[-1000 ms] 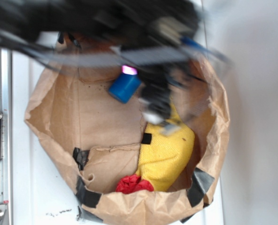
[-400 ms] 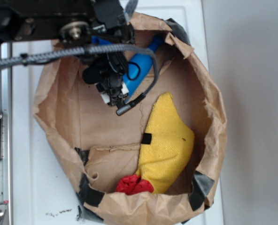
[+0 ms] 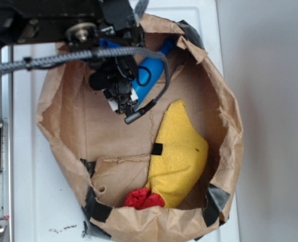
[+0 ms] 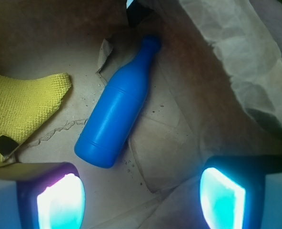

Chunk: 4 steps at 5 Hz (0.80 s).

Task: Grab the blue bottle.

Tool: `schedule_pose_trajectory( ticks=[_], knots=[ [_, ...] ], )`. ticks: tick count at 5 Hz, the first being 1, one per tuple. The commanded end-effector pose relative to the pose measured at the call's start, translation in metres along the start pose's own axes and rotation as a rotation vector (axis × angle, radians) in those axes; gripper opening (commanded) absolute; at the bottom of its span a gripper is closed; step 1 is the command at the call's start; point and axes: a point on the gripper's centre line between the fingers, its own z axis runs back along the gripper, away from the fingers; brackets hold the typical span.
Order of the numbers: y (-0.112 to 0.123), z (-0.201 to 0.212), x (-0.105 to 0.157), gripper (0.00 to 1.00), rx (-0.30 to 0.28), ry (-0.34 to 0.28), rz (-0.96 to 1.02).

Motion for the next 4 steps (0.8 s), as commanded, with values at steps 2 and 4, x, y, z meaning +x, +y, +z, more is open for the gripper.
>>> schedule_pose_trajectory(
  ticks=[2,4],
  knots=[
    [-0.016,-0.015,-0.008,1.00,-0.126,-0.040,0.083],
    [-0.042,-0.050,-0.007,1.00,0.036,-0.095,0.118]
  ],
)
